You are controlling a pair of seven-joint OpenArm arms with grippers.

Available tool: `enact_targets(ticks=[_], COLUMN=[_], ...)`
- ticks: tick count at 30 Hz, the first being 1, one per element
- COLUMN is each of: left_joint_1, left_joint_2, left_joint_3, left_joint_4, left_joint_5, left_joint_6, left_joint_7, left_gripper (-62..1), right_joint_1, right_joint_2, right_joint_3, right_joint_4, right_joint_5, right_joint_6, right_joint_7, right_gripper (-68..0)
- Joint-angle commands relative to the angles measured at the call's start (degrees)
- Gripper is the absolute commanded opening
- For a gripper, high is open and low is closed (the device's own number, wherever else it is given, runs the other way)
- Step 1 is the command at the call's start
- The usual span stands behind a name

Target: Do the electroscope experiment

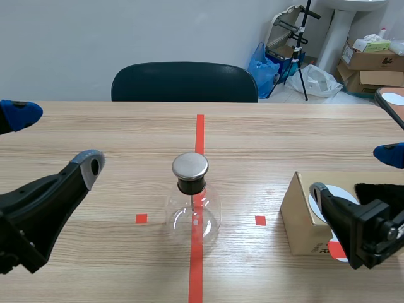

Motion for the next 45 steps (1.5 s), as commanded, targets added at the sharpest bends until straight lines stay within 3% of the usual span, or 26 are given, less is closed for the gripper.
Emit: enact_targets(ticks=[1,15,19,45], left_joint_1=[0.00,0.00,0.00,-0.02], left_joint_2=[0.13,0.11,0.13,0.11], left_joint_3=[-0.33,-0.33,-0.33,-0.33], left_joint_4=[1.40,1.40,1.25,1.25], left_joint_5=[-0.70,-0.46,1.73,1.68], left_joint_6=[-0.07,-0.04,-0.04,-0.04], left_joint_7=[-0.52,-0.48,-0.46,2.54], left_gripper=[1.4,1.4,1.4,1.4], right_joint_1=[-0.09,0.07,0.24,0.22], right_joint_2=[0.76,0.79,0.79,0.90], right_joint_3=[0.22,0.24,0.24,0.22], right_joint_4=[0.92,0.92,0.92,0.92], right_joint_5=[0.46,0.39,0.39,0.42], right_joint_6=[0.00,-0.02,-0.02,0.04], right_joint_7=[0.85,0.50,0.87,0.63], right_gripper=[0.4,0.4,0.4,0.4])
